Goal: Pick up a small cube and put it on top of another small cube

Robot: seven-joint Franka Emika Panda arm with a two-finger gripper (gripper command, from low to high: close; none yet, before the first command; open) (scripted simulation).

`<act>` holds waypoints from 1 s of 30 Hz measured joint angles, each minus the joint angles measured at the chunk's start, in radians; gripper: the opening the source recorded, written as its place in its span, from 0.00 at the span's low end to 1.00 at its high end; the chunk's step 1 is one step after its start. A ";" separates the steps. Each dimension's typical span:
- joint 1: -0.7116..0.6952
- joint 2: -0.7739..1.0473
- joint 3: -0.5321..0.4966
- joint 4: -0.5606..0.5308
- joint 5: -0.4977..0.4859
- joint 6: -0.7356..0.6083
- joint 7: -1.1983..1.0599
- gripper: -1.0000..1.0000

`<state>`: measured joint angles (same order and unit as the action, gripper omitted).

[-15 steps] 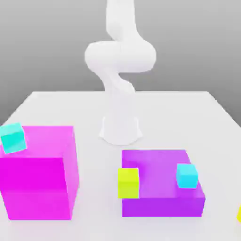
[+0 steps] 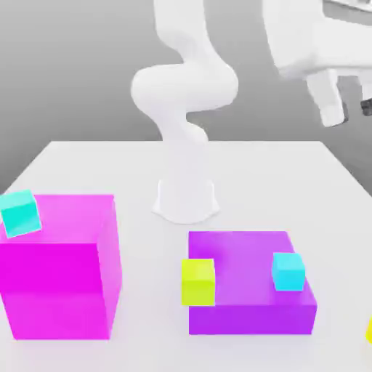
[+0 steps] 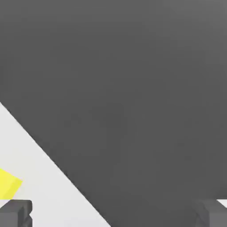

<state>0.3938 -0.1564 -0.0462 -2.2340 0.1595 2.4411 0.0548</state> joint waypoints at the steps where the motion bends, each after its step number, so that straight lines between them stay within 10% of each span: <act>1: 0.014 0.036 0.008 0.004 0.004 0.008 -0.039 0.50; 19: 0.216 0.665 0.097 0.075 -0.212 0.228 -0.440 0.50; 20: 0.219 0.701 0.094 0.082 -0.216 0.255 -0.439 0.00; 30: 0.217 0.622 0.099 0.065 -0.208 0.191 -0.446 0.00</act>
<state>0.6110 0.4655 0.0525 -2.1687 -0.0490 2.6319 -0.3910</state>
